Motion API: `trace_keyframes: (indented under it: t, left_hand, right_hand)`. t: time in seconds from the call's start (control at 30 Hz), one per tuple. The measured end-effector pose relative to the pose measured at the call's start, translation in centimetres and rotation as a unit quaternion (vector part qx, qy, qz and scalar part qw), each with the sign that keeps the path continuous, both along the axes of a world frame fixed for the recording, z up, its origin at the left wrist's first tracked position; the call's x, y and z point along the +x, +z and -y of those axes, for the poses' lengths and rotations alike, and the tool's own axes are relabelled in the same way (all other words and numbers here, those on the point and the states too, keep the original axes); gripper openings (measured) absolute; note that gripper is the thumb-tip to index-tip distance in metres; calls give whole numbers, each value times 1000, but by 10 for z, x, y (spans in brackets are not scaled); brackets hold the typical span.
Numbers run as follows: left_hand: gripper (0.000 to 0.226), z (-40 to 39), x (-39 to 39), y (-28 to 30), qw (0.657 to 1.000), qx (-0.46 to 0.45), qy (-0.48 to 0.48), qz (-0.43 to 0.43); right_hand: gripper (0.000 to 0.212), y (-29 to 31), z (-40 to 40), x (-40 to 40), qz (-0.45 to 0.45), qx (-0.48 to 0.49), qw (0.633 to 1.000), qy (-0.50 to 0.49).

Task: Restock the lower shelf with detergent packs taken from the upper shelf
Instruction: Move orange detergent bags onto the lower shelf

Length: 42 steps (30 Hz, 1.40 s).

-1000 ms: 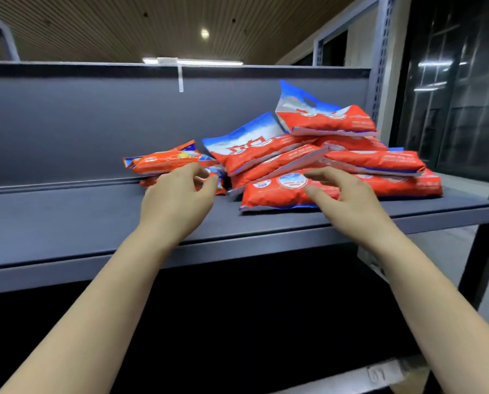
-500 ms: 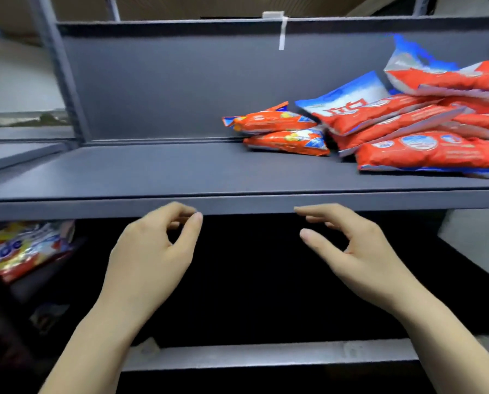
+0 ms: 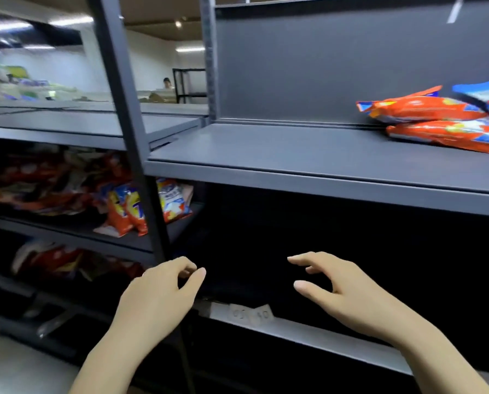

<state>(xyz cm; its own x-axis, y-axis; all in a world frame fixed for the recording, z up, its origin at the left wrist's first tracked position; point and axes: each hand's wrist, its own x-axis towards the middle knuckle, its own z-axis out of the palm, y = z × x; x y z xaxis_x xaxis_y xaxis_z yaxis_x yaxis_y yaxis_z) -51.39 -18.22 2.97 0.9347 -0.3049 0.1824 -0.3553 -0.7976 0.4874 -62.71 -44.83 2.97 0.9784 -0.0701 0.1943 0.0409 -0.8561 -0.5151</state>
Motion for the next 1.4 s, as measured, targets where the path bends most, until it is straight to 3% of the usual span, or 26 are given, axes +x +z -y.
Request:
trace_keyframes:
  t: [0.23, 0.63, 1.03, 1.3, 1.4]
  left_hand:
    - [27, -69, 25, -11, 996, 33, 71, -39]
    - [29, -165, 116, -30, 984, 42, 170, -47]
    - [29, -220, 247, -44, 977, 67, 190, -65]
    - [37, -203, 329, -70, 982, -66, 114, -138]
    - [26, -188, 366, -79, 975, -141, 61, -161]
  right_hand:
    - [40, -12, -59, 67, -55, -7, 995, 86]
    - [45, -33, -163, 203, -73, 21, 976, 206]
    - [44, -53, -247, 329, -119, 2, 967, 224]
    - [47, -63, -252, 359, -118, -26, 983, 135]
    - [47, -68, -254, 366, -118, -20, 989, 90]
